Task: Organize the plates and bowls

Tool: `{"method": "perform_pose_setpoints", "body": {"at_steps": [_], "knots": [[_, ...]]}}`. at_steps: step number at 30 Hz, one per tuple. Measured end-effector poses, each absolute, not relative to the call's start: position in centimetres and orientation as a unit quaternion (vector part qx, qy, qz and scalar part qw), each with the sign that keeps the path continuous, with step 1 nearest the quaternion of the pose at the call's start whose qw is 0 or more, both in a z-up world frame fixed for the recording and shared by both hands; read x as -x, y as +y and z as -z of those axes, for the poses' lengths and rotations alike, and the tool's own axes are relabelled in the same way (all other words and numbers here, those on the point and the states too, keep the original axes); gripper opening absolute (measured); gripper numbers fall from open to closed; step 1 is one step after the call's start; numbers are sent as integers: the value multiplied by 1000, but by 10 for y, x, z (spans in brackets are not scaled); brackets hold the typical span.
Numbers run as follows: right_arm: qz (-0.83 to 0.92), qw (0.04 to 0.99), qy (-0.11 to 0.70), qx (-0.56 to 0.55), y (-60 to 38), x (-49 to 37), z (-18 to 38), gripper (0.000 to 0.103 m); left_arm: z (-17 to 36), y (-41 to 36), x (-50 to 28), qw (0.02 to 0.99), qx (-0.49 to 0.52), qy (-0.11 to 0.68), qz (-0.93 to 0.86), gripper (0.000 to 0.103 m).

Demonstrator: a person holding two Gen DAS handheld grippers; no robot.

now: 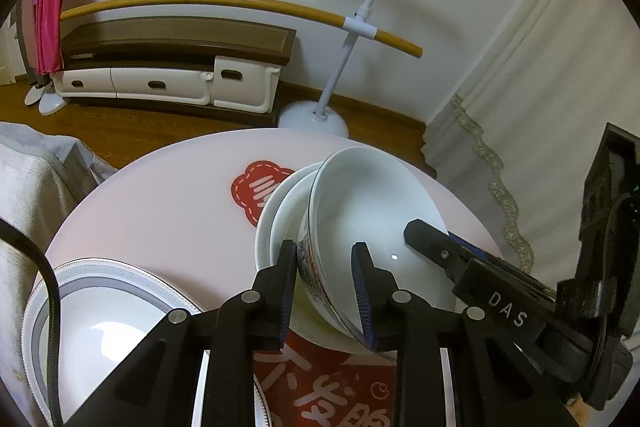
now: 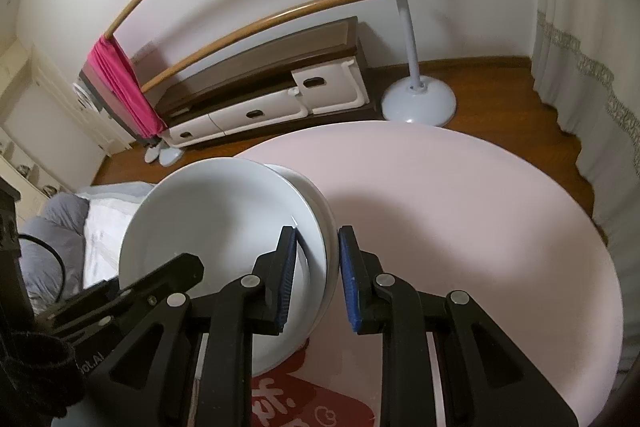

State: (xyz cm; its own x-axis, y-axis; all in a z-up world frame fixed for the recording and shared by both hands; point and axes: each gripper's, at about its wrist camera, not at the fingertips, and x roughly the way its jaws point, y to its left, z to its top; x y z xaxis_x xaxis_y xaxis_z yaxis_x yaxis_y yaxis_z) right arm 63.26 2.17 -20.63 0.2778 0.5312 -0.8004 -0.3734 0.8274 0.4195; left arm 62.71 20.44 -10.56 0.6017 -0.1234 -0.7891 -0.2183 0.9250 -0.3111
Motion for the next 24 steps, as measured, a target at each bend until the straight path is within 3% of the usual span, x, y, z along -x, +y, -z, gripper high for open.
{"method": "perform_pose_setpoints", "body": {"at_steps": [9, 12, 21, 24], "knots": [[-289, 792, 529, -100, 18, -640, 208, 16, 97, 208, -620, 876, 198, 439, -24, 30], [-289, 786, 533, -117, 13, -644, 211, 12, 92, 206, -618, 881, 183, 435, -30, 44], [-293, 784, 534, -124, 13, -645, 211, 11, 97, 204, -612, 880, 183, 437, -28, 48], [-292, 785, 533, -122, 12, -646, 211, 11, 98, 208, -609, 879, 191, 436, -28, 53]]}}
